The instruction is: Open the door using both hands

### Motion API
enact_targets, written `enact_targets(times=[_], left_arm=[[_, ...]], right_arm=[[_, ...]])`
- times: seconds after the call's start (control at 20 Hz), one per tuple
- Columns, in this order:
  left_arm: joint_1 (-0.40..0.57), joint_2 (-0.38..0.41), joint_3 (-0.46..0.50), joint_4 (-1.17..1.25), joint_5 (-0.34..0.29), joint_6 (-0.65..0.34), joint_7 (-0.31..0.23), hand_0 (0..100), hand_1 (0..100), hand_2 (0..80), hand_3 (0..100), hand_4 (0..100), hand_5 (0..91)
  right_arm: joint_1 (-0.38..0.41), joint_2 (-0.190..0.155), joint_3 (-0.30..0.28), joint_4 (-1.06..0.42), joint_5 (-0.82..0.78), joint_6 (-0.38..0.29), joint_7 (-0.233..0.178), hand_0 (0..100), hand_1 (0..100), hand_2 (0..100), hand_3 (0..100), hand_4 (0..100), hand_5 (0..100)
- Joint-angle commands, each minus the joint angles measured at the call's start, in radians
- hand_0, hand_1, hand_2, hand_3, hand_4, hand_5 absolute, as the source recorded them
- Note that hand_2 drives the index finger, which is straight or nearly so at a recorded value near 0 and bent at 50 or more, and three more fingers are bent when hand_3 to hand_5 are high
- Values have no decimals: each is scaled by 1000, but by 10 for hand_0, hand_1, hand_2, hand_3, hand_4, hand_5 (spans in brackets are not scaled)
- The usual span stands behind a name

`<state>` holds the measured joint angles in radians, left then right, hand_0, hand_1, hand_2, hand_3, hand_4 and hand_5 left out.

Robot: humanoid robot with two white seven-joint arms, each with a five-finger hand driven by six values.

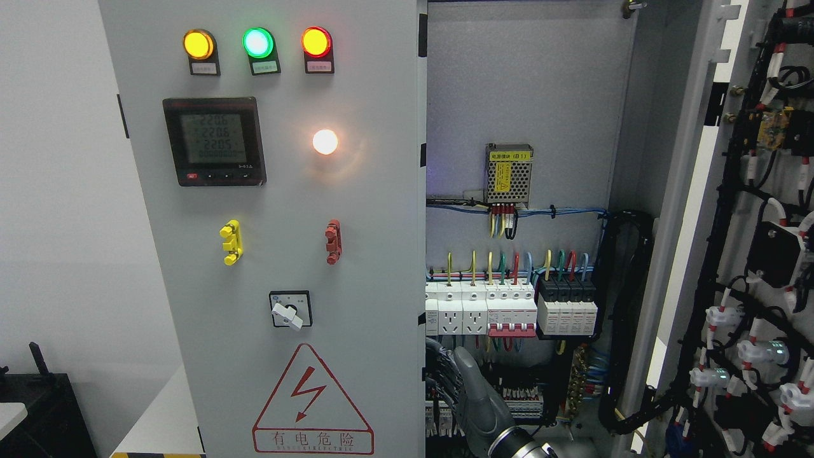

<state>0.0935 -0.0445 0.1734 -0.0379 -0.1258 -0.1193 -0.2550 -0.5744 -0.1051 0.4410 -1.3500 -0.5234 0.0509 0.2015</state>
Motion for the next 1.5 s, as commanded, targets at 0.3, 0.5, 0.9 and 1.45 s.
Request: enact_targets(times=[0.3,0.5,0.9,1.45], left_arm=[[0,0,0,1,0,0,0,0,0,0,0,43,0],[0,0,0,0,0,0,0,0,0,0,0,43,0],[0,0,0,1,0,0,0,0,0,0,0,44,0],[0,0,0,0,0,0,0,0,0,0,0,43,0]], right_arm=[[-16,-18,-5,3,-43,20,16,0,0,0,0,0,0],[-22,-19,-5,9,-43,21,19,0,0,0,0,0,0],[-25,-19,-5,9,-43,21,62,0,0,0,0,0,0],[-35,-19,-7,8,-43,23,113,0,0,0,0,0,0]])
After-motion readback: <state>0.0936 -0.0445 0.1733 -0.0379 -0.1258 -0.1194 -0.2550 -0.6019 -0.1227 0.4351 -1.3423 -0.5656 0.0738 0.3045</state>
